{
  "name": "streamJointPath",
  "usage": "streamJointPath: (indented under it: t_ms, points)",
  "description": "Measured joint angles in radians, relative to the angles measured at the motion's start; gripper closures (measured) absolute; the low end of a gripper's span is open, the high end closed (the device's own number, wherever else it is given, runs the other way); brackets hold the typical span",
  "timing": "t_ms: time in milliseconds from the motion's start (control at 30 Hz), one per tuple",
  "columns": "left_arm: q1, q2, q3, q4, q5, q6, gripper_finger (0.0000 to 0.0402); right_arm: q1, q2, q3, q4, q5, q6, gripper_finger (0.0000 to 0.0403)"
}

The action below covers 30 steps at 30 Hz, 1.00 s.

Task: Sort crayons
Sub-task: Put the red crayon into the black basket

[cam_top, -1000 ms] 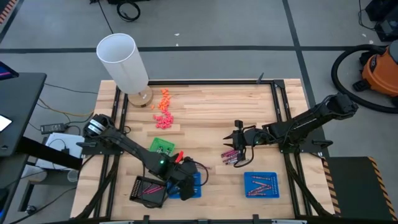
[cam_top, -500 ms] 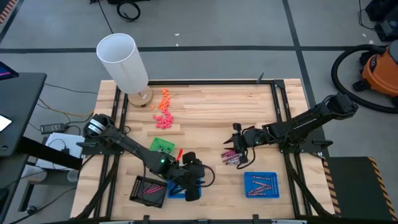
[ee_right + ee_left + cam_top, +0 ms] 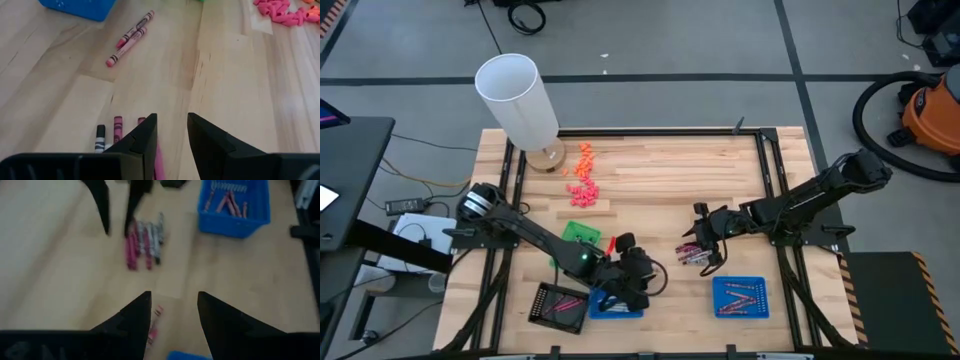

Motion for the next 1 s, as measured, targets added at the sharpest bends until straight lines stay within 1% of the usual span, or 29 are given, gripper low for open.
streamJointPath:
  t_ms: [100, 300, 500, 667, 733, 800, 1000]
  points:
    - [0.0, 0.01, 0.001, 0.003, -0.045, 0.055, 0.023, 0.0, 0.001, 0.0, -0.005, 0.0, 0.004, 0.0285]
    - [0.019, 0.057, 0.001, 0.03, -0.056, 0.175, 0.023, 0.003, -0.006, 0.001, -0.036, 0.01, 0.083, 0.0285]
    - [0.023, 0.105, 0.0, 0.093, -0.052, 0.395, 0.023, 0.036, 0.002, 0.065, -0.233, 0.069, 0.15, 0.0285]
    - [0.033, 0.114, -0.001, 0.111, -0.035, 0.524, 0.023, 0.055, 0.001, 0.101, -0.263, 0.079, 0.164, 0.0285]
    - [0.044, 0.112, -0.03, 0.154, -0.014, 0.548, 0.023, 0.06, 0.001, 0.105, -0.266, 0.081, 0.164, 0.0285]
    - [0.053, 0.1, -0.09, 0.2, -0.001, 0.566, 0.023, 0.061, 0.001, 0.105, -0.273, 0.082, 0.16, 0.0285]
    - [0.068, 0.078, -0.25, 0.453, 0.006, 0.594, 0.023, 0.061, 0.001, 0.105, -0.357, 0.082, 0.178, 0.0271]
